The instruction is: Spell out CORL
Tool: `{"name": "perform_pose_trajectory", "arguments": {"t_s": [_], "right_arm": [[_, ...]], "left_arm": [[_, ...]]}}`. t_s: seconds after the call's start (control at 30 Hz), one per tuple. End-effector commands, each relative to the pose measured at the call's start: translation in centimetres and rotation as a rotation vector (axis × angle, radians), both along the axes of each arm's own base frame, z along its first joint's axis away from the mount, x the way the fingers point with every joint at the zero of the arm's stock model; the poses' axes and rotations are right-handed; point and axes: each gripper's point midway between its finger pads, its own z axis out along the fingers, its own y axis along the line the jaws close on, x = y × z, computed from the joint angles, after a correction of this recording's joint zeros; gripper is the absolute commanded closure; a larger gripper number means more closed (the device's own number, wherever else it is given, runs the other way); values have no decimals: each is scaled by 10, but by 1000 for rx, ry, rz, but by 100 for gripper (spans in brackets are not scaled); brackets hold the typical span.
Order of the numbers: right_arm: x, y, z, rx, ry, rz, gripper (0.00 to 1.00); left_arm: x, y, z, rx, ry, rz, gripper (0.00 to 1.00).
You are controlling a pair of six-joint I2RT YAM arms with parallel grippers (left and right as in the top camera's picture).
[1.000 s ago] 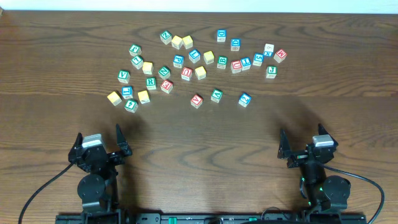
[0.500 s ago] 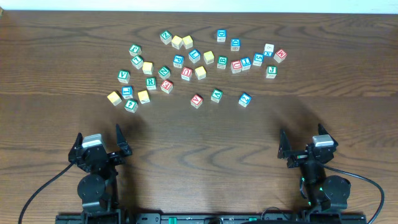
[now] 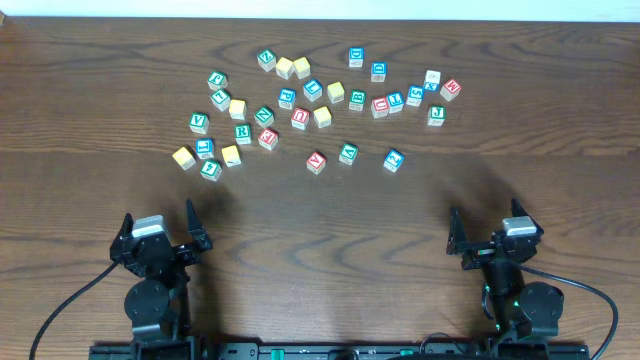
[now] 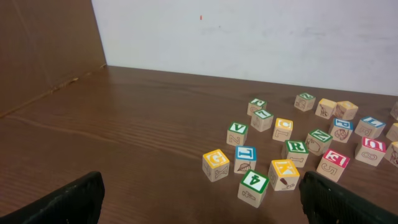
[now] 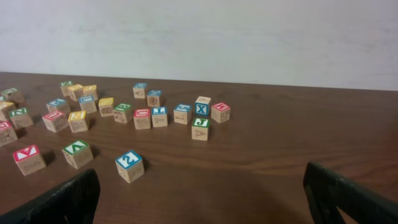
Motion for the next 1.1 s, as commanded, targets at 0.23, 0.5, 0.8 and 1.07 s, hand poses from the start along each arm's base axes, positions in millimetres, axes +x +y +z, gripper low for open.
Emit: {"name": "perform_pose_trajectory", "arguments": {"t_s": [0.23, 0.5, 0.8, 1.07], "right_arm": [[0, 2, -2, -7, 4, 11, 1], [0, 2, -2, -7, 4, 11, 1], [0, 2, -2, -7, 4, 11, 1], [0, 2, -2, -7, 4, 11, 1]], "left_arm": [[0, 2, -18, 12, 46, 5, 1], [0, 2, -18, 12, 46, 5, 1], [0, 2, -18, 12, 46, 5, 1], [1, 3, -11, -1, 11, 16, 1]]}}
